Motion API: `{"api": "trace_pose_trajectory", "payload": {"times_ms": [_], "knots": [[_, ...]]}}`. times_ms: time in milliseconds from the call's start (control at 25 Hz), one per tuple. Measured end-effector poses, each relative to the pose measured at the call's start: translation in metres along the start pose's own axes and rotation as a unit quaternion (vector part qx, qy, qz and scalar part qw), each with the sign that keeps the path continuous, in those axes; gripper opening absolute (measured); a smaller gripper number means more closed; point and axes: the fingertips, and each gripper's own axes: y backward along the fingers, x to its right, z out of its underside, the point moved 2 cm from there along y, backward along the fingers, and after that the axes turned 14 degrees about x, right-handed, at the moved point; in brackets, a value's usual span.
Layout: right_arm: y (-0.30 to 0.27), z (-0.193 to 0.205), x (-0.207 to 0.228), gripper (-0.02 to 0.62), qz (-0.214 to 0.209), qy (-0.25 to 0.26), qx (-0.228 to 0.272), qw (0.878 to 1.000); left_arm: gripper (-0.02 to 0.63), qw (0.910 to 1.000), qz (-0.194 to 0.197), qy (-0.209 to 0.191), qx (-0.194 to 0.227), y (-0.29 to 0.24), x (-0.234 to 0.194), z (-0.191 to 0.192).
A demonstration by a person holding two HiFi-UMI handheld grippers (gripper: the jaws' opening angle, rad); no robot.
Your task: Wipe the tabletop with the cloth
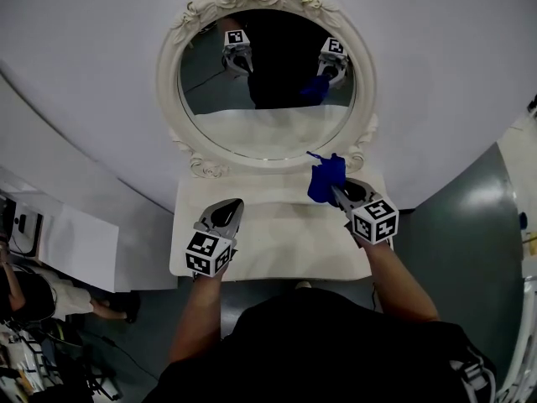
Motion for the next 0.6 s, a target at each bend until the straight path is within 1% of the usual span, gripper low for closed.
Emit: {"api": "trace_pose_trajectory", "payload": {"times_ms": [320,600], "knots": [[-0.01,-0.004,-0.01,0.057,-0.008,0.003,0.001,1.0,0.011,0.9999,-0.003,0.008,0.006,0.004,-0.008,0.0],[-0.013,-0.007,-0.029,0.057,0.01,0.009,0.006,1.0,0.011,0.9998,0.009,0.005,0.015,0.017,-0.017,0.002]]}}
